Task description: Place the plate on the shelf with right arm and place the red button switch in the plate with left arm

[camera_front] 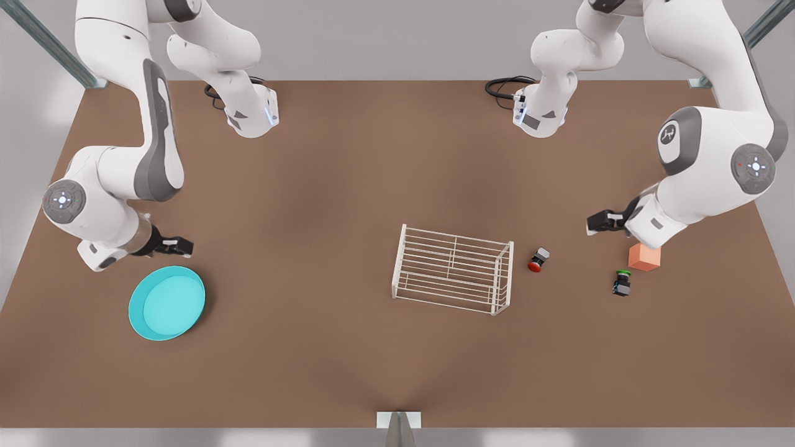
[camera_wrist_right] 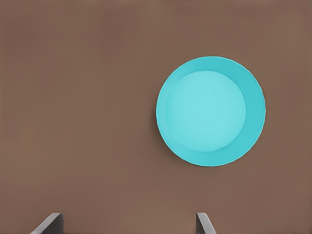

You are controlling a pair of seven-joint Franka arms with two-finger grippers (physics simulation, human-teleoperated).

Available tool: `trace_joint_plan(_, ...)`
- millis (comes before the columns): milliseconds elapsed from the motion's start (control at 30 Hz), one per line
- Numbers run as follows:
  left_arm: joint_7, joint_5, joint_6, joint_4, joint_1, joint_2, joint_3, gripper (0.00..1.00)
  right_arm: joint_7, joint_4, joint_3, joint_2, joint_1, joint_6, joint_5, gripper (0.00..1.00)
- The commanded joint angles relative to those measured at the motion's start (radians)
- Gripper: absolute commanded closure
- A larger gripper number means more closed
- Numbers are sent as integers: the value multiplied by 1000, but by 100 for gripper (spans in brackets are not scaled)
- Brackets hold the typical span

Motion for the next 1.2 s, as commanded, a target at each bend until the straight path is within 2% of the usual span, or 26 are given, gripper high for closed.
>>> trace_joint_plan(0, -32, -2, 73, -1, -3, -1, -1, 0, -20, 1, 0, 1, -2, 114, 7, 0)
trace_joint_plan(100, 2, 3, 56, -16, -17, 1, -9, 0, -21, 3, 2, 9, -4, 101, 9, 0)
trace_joint_plan(167, 599, 87, 62, -128, -20, -96, -35, 0, -96, 6, 3, 38, -7, 101, 62, 0)
trace_joint_plan(200, 796, 92, 64, -193, -20, -156, -35, 0, -253, 21, 3, 55, -47, 100, 114, 0)
trace_joint_plan(233, 939, 124, 80, -200, -20, -159, -35, 0, -365, 30, 0, 59, -88, 88, 144, 0)
trace_joint_plan(333, 974, 124, 76, -226, -31, -147, -60, 0, -360, 70, 2, 73, -125, 84, 142, 0)
trace_joint_plan(500, 911, 77, 27, -242, -17, -125, -57, 0, -443, 309, 0, 354, -231, 84, 144, 0)
trace_joint_plan(567, 1033, 159, 31, -243, -34, -122, -61, 0, -449, 368, 0, 426, -257, 84, 145, 0)
trace_joint_plan(633, 1040, 120, 229, -450, -34, -191, -60, 0, -462, 389, 60, 476, -328, 83, 147, 0)
trace_joint_plan(667, 1042, 120, 306, -516, -35, -211, -60, 0, -475, 411, 65, 505, -341, 81, 147, 0)
trace_joint_plan(733, 959, 118, 542, -757, -35, -294, -60, 0, -495, 423, 68, 545, -369, 81, 151, 0)
trace_joint_plan(800, 772, 118, 616, -829, -38, -295, -61, 0, -528, 424, 74, 571, -386, 81, 154, 0)
trace_joint_plan(833, 738, 116, 630, -840, -40, -280, -63, 0, -549, 431, 75, 581, -400, 81, 154, 0)
trace_joint_plan(900, 662, -12, 639, -844, -67, -242, -71, 0, -592, 431, 75, 604, -415, 81, 153, 0)
trace_joint_plan(967, 551, -15, 763, -838, -101, -159, -81, 0, -624, 432, 75, 619, -429, 83, 150, 1)
trace_joint_plan(1100, 457, -97, 809, -834, -126, -92, -123, 0, -653, 477, 74, 691, -452, 84, 153, 4)
trace_joint_plan(1167, 613, -86, 844, -846, -112, -75, -120, 0, -653, 493, 82, 723, -460, 84, 162, 5)
